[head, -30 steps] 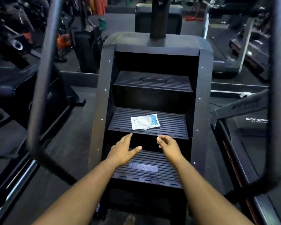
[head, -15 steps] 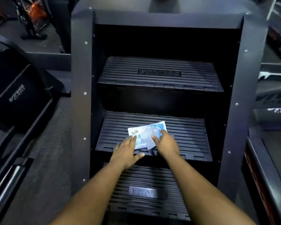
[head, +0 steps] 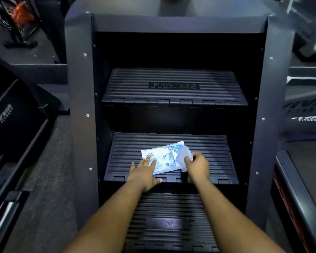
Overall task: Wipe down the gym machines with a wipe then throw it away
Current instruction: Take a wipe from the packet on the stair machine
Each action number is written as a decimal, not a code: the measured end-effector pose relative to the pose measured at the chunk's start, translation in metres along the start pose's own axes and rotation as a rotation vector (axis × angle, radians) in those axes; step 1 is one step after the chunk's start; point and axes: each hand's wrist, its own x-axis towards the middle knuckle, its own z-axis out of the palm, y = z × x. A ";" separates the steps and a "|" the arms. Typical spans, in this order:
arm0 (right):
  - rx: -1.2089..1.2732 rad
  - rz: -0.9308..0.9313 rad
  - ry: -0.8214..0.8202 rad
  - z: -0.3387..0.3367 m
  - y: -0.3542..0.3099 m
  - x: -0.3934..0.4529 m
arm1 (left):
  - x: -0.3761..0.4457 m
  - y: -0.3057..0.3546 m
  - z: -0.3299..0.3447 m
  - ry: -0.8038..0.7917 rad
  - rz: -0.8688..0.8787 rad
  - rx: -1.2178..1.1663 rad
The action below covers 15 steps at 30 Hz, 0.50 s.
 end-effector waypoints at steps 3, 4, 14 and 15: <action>0.283 -0.012 -0.042 -0.023 -0.002 -0.020 | -0.011 0.017 -0.015 0.087 -0.008 -0.163; 0.346 -0.030 -0.079 -0.028 -0.002 -0.031 | -0.017 0.024 -0.019 0.126 0.009 -0.240; 0.737 -0.137 -0.244 -0.137 0.017 -0.189 | -0.165 0.126 -0.030 0.120 0.205 -1.318; 0.713 -0.156 -0.225 -0.153 0.025 -0.207 | -0.187 0.135 -0.028 0.161 0.224 -1.310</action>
